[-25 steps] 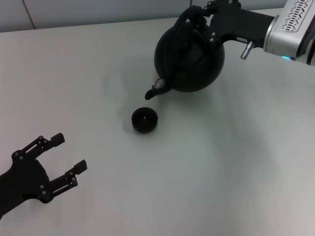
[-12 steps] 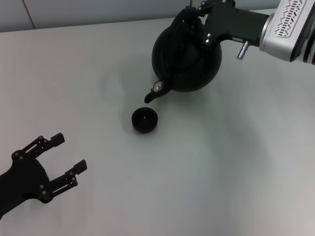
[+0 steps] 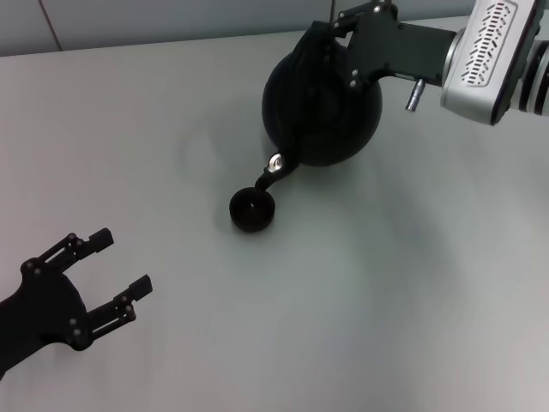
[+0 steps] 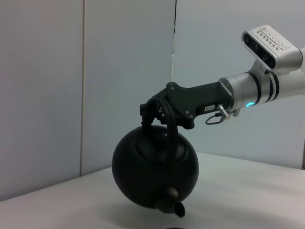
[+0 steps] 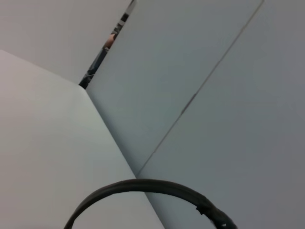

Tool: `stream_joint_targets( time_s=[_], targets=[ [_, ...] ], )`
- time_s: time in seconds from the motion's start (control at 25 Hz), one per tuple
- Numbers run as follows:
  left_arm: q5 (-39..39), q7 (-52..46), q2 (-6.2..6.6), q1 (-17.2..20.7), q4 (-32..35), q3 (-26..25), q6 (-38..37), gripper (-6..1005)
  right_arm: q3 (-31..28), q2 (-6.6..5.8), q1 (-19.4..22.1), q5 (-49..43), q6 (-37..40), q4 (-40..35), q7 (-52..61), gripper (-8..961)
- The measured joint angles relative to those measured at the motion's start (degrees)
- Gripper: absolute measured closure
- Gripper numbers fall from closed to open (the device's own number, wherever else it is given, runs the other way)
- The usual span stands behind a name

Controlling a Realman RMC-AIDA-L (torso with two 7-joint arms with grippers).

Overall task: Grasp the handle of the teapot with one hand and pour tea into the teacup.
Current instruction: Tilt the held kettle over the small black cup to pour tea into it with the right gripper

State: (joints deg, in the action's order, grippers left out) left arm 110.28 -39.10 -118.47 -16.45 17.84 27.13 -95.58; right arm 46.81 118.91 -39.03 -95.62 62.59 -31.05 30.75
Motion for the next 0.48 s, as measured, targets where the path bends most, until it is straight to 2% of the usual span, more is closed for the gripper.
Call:
stream_joint_targets(
  time_s=[0.48],
  targets=[
    [-0.47, -0.16, 0.01, -0.25, 0.0, -0.06, -0.2, 192, 1.68, 0.22, 0.08, 0.34, 0.01, -0.48, -3.27, 875]
  ],
)
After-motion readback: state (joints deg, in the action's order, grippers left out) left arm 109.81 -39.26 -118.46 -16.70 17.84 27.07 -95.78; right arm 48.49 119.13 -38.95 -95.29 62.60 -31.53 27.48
